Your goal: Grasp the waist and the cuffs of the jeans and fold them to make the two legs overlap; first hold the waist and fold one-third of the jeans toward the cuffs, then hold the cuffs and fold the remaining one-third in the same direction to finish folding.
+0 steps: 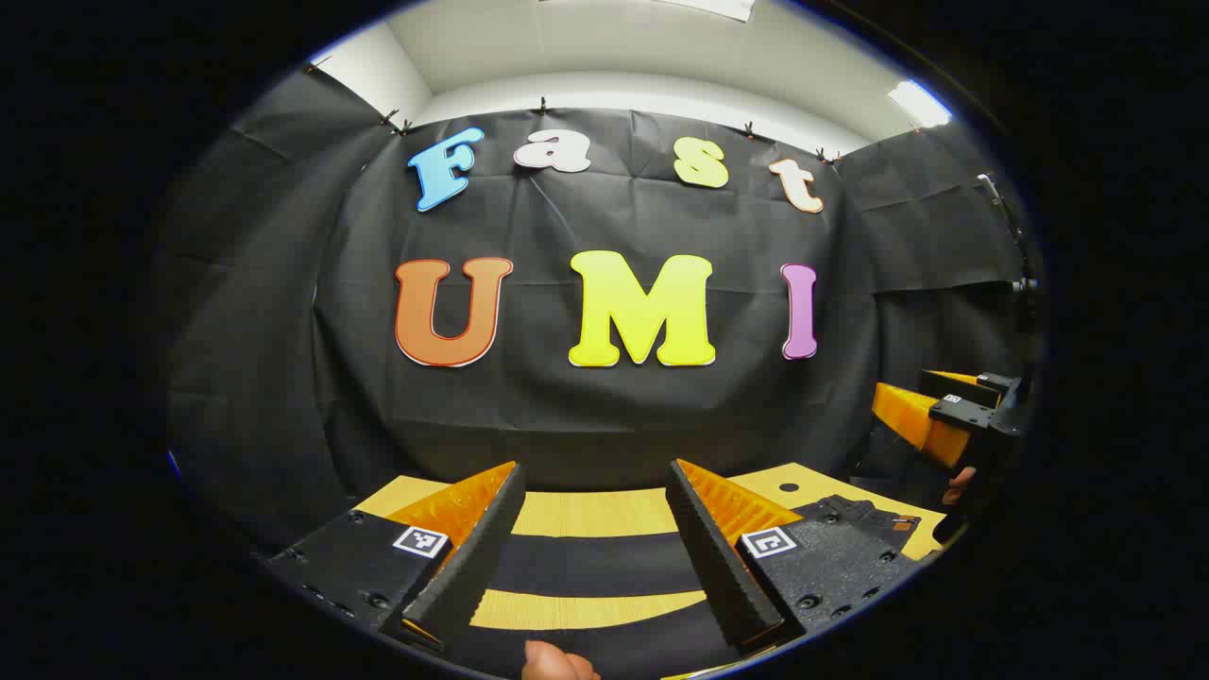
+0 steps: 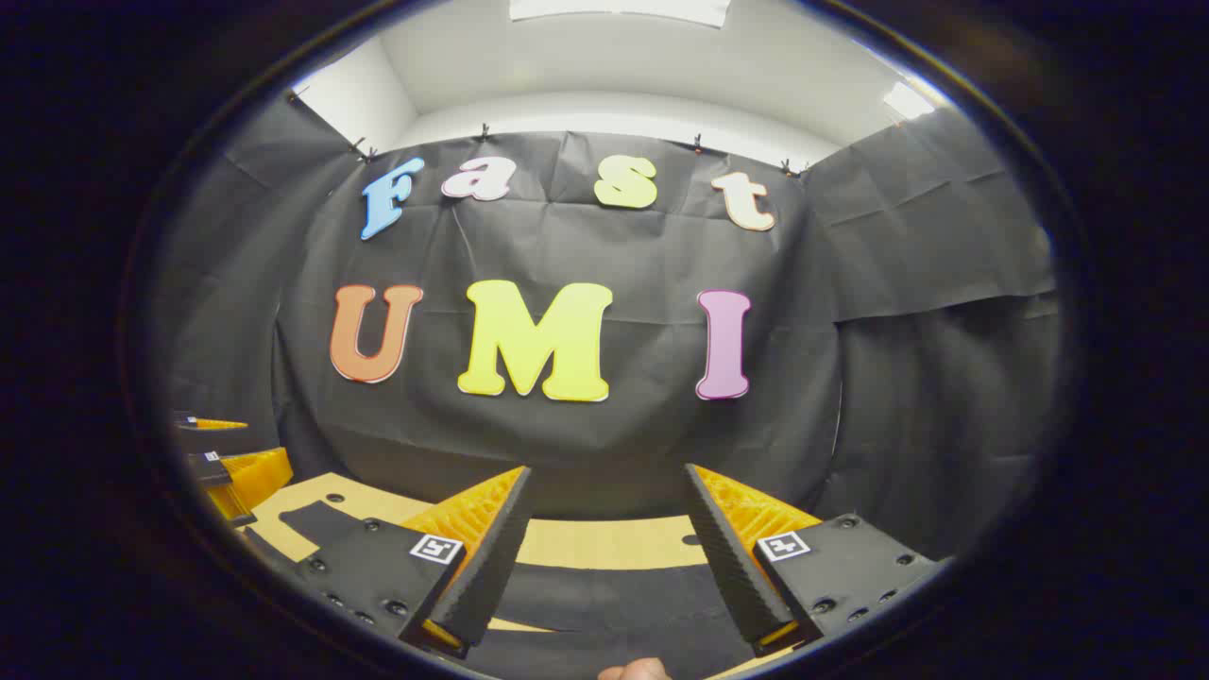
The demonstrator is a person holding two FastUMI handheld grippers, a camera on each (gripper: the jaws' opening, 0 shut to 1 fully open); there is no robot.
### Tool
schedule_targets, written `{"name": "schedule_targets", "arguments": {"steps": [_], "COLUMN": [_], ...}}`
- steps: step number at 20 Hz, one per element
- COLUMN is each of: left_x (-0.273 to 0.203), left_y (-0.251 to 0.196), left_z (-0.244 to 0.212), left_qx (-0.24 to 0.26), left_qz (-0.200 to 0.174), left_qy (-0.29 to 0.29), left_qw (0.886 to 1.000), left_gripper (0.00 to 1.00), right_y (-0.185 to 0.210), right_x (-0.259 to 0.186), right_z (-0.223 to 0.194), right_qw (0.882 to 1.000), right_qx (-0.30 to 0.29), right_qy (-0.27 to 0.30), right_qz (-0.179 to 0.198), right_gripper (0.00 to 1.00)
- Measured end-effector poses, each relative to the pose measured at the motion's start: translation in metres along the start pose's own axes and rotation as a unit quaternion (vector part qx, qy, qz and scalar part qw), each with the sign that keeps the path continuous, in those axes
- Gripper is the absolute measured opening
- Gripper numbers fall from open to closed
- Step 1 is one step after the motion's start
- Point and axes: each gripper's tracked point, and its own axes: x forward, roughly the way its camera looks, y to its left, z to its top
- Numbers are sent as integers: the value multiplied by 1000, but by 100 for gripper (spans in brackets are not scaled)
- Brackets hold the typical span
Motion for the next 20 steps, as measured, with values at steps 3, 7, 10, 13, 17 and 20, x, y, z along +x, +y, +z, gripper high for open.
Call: {"name": "schedule_targets", "arguments": {"steps": [3, 7, 10, 13, 17, 20], "left_x": [0, -1, -1, -5, -38, -81], "left_y": [0, 0, 0, 9, 69, 119], "left_z": [2, 4, 5, -2, -53, -107], "left_qx": [5, 7, 5, -21, -130, -217], "left_qz": [-1, -10, -8, 1, 65, 132], "left_qy": [-1, -6, -6, 13, 111, 201], "left_qw": [1000, 1000, 1000, 1000, 983, 946], "left_gripper": [97, 100, 100, 96, 97, 99], "right_y": [-6, -8, 1, 8, -9, -32], "right_x": [-4, -14, -23, -27, -24, -21], "right_z": [1, 6, 8, 4, -2, -15], "right_qw": [1000, 1000, 1000, 1000, 1000, 999], "right_qx": [-1, 3, -2, -1, 1, -9], "right_qy": [3, -2, -4, 2, 20, 39], "right_qz": [-5, -17, -12, -3, -13, -25], "right_gripper": [93, 93, 93, 93, 95, 93]}}
